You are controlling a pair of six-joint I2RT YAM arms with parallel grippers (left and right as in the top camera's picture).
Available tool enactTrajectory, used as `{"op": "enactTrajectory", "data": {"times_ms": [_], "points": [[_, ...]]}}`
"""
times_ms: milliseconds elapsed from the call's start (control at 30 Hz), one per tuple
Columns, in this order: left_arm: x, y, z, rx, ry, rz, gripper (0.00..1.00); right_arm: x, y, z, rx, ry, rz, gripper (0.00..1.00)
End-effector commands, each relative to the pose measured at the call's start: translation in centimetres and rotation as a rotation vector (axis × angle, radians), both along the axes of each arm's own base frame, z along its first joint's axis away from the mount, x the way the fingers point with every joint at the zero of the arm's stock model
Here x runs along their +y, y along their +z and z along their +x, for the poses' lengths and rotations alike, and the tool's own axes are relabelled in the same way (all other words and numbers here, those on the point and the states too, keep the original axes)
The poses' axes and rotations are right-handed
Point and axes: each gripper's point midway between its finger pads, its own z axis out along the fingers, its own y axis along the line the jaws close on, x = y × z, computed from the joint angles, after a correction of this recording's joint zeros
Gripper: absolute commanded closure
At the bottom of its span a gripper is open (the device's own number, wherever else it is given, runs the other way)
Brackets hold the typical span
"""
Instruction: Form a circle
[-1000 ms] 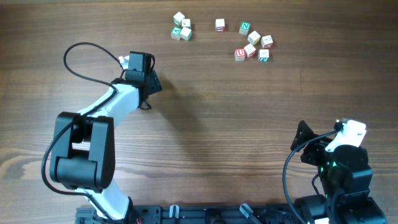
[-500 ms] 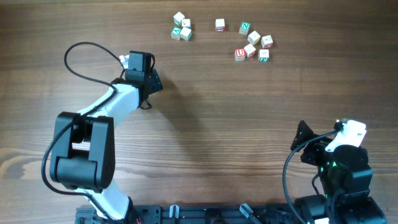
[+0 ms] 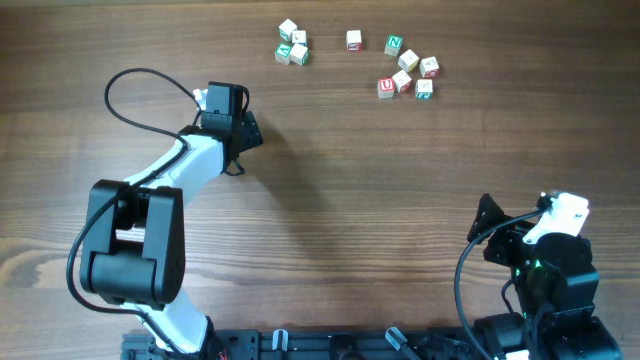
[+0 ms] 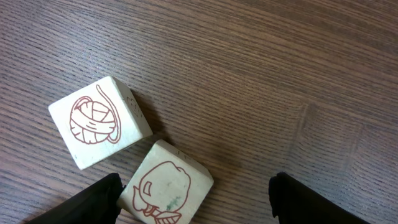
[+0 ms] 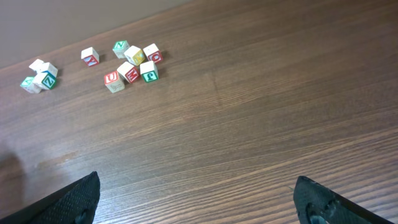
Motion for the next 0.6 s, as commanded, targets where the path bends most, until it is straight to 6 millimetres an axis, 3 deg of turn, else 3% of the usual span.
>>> {"op": "enactTrajectory", "data": {"times_ms": [0, 567], "points": [[0.18, 0.4, -0.03, -0.01, 0.016, -0.017, 0.22, 0.18, -0.24, 0.05, 0.008, 0.014, -0.005, 0.0], [0.19, 0.39, -0.04, -0.012, 0.038, -0.03, 0.41, 0.18, -0.24, 0.05, 0.008, 0.014, -0.005, 0.0]]}}
